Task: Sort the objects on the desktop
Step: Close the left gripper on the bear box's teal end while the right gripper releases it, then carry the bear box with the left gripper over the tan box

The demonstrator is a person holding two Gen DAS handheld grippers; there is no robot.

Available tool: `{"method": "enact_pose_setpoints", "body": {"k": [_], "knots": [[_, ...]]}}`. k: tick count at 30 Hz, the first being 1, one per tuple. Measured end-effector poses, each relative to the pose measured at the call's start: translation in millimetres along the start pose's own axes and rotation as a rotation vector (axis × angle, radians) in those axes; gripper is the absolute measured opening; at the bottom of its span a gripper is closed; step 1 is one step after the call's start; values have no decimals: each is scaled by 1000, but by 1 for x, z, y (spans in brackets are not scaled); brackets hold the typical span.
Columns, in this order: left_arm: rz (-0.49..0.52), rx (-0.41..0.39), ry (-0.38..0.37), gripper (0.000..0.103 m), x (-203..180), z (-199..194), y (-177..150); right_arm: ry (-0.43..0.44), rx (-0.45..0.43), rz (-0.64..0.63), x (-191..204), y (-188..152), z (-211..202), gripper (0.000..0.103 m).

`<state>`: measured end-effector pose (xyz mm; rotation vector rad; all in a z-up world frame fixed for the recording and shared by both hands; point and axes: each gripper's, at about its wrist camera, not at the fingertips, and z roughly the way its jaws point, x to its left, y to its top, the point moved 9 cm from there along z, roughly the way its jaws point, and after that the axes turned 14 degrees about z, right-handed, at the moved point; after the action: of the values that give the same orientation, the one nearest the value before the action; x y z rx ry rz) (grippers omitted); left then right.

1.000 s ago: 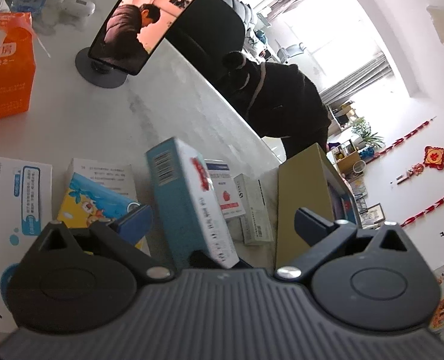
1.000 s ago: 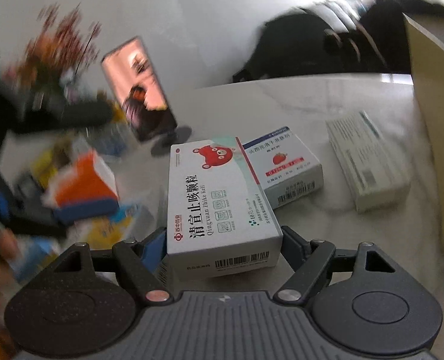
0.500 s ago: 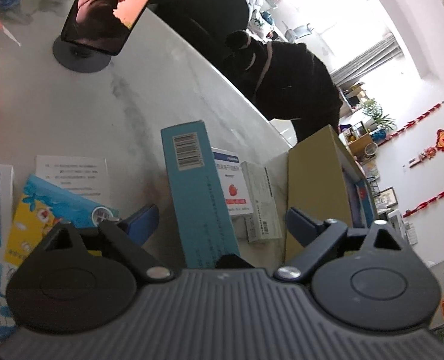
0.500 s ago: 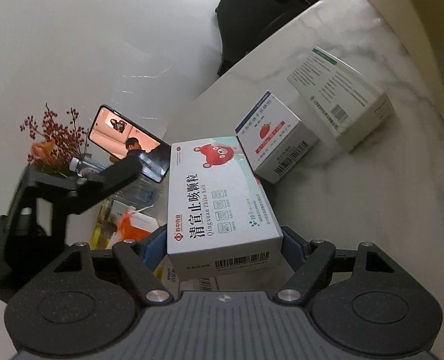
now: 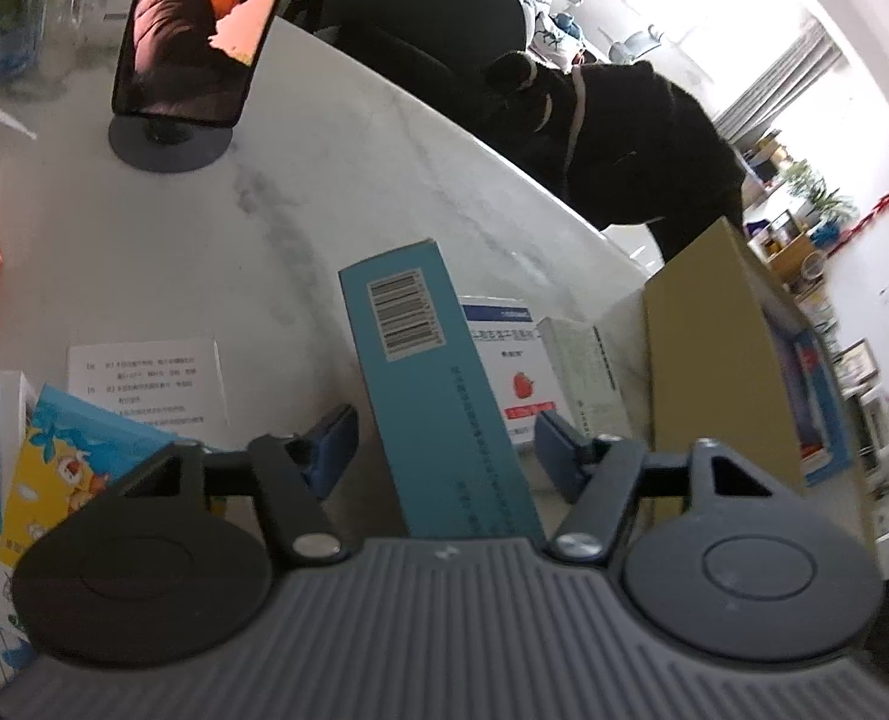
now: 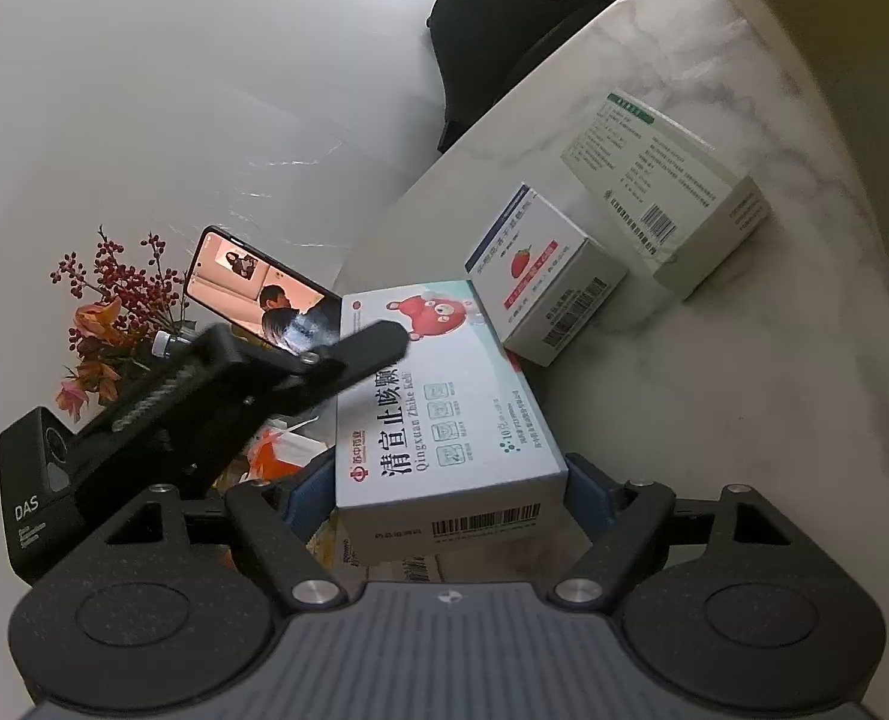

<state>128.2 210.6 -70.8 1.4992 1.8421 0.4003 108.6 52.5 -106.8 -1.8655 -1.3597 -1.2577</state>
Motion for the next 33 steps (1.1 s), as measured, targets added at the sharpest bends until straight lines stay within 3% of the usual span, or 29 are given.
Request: {"method": "enact_pose_setpoints", "body": {"k": [6, 13, 21, 24, 33], "knots": [[24, -10, 56, 52, 0, 2, -2, 25, -32, -18, 4, 6, -12, 87], [95, -15, 123, 52, -7, 5, -6, -15, -89, -100, 9, 12, -28, 88], [37, -59, 132, 36, -4, -6, -5, -28, -159, -250, 25, 12, -52, 97], [75, -85, 174, 36, -7, -14, 0, -55, -205, -323, 30, 11, -64, 99], [128, -145, 187, 36, -25, -35, 16, -158, -384, -512, 47, 9, -99, 102]]}}
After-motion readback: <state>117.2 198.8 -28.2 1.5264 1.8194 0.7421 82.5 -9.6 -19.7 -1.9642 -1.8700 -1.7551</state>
